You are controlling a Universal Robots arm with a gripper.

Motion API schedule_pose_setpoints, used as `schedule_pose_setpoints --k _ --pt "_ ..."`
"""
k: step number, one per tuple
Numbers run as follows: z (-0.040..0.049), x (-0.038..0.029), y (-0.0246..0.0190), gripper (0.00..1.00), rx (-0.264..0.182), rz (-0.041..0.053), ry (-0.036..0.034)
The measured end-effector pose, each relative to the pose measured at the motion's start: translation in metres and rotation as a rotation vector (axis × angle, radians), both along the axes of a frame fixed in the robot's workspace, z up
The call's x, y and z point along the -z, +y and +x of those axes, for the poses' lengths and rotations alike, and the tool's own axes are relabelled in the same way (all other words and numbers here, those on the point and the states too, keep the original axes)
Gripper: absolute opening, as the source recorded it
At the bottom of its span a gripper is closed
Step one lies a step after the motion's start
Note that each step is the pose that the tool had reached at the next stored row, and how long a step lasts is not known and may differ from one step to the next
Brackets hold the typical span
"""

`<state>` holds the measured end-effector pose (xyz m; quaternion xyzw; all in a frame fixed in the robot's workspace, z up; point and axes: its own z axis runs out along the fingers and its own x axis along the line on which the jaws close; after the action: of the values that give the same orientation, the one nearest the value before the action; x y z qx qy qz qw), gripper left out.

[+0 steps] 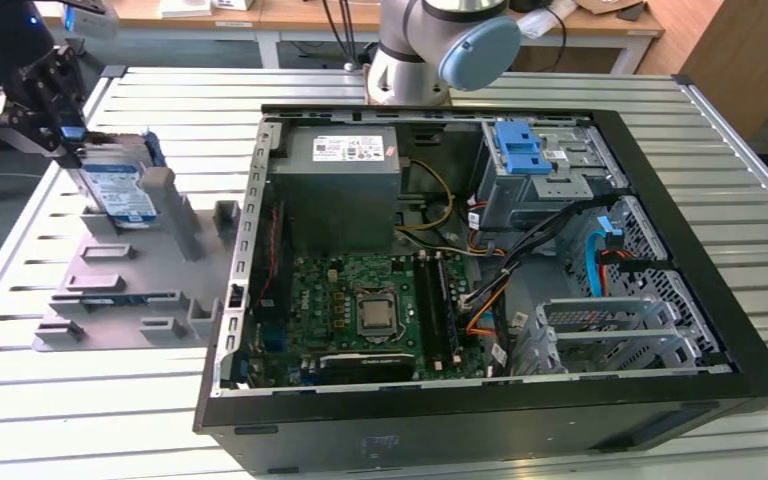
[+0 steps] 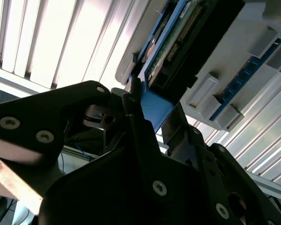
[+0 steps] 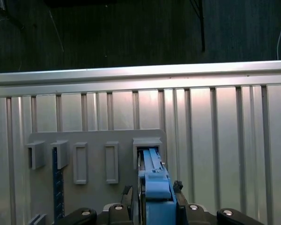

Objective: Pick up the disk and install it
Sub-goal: 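Pick up the disk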

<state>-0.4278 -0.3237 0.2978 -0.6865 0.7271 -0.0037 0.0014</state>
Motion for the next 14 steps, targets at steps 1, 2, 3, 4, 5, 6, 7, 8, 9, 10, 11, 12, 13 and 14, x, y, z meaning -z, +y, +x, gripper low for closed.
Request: schedule_pose_setpoints --k 1,2,3,4,5,6,7,8,9,10,11,12,13,14 --pt "0.0 0.0013 0.0 0.44 0.0 0.0 0.0" --pt "0.0 0.0025 0.0 0.44 0.0 0.0 -0.0001" --pt "0.0 0.0034 0.0 0.44 0.0 0.0 0.0" --pt "0.0 0.0039 0.0 0.44 0.0 0.0 0.0" --pt "-0.0001 0.0043 0.0 0.44 0.0 -0.0001 0.0002" --pt "-0.0001 0.0045 0.0 0.44 0.0 -0.0001 0.0002" --pt "-0.0001 0.0045 0.0 0.44 0.0 -0.0001 0.0002" --pt "-0.0001 0.0045 0.0 0.44 0.0 -0.0001 0.0002" --pt "0.0 0.0047 0.0 0.43 0.0 0.0 -0.0001" --pt "0.0 0.0047 0.0 0.43 0.0 0.0 0.0" --pt "-0.0001 0.0047 0.0 0.43 0.0 -0.0001 0.0" --pt "-0.0001 0.0047 0.0 0.36 0.0 0.0 0.0" --pt "-0.0001 0.0047 0.0 0.36 0.0 0.0 0.0" --pt "0.0 0.0047 0.0 0.36 0.0 0.0 0.0"
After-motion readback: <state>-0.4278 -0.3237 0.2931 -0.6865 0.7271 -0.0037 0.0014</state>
